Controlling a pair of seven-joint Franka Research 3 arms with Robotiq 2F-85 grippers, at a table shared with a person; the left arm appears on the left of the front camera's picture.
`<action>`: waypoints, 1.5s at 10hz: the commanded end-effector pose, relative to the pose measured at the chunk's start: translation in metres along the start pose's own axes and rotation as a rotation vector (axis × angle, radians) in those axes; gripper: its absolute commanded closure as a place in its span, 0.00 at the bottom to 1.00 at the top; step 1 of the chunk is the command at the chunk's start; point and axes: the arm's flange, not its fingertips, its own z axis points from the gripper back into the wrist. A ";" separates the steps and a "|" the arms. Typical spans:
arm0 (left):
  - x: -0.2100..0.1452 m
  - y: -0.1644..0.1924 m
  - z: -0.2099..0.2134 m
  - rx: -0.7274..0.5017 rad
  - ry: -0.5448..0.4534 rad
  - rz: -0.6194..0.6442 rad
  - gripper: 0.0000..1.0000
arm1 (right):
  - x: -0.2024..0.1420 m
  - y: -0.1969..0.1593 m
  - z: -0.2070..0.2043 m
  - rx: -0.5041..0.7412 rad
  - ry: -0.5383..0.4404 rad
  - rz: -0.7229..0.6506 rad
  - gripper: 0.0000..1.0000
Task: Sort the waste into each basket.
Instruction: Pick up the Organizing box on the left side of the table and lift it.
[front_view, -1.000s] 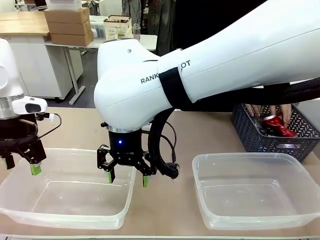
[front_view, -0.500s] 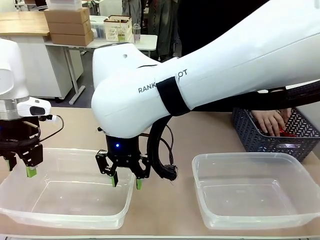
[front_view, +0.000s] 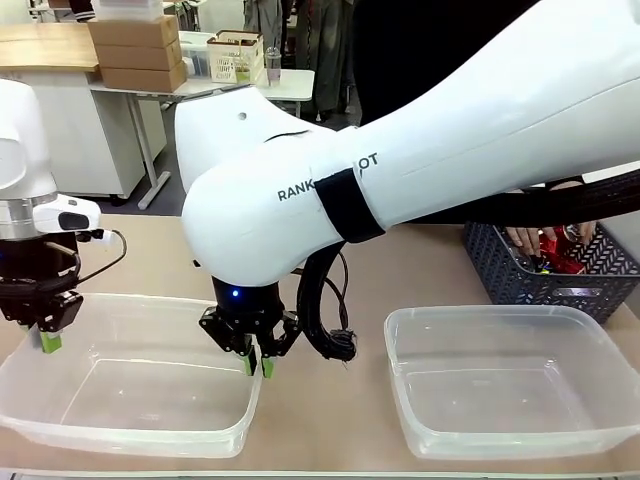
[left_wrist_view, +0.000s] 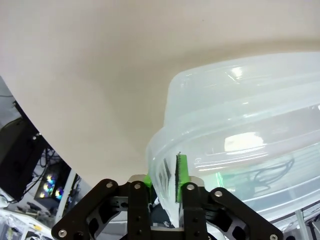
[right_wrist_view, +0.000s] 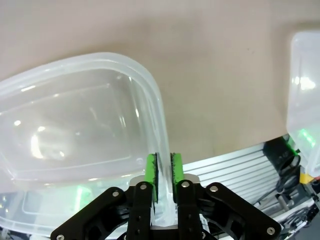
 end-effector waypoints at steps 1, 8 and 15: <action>-0.082 -0.025 -0.081 -0.055 -0.068 0.020 1.00 | -0.001 0.008 0.001 0.025 -0.035 -0.038 1.00; -0.075 -0.015 -0.043 -0.264 -0.022 0.074 1.00 | 0.005 -0.031 0.028 0.080 -0.049 -0.018 1.00; -0.055 -0.036 0.126 -0.470 -0.120 -0.031 1.00 | -0.018 -0.161 0.089 0.215 0.062 0.382 1.00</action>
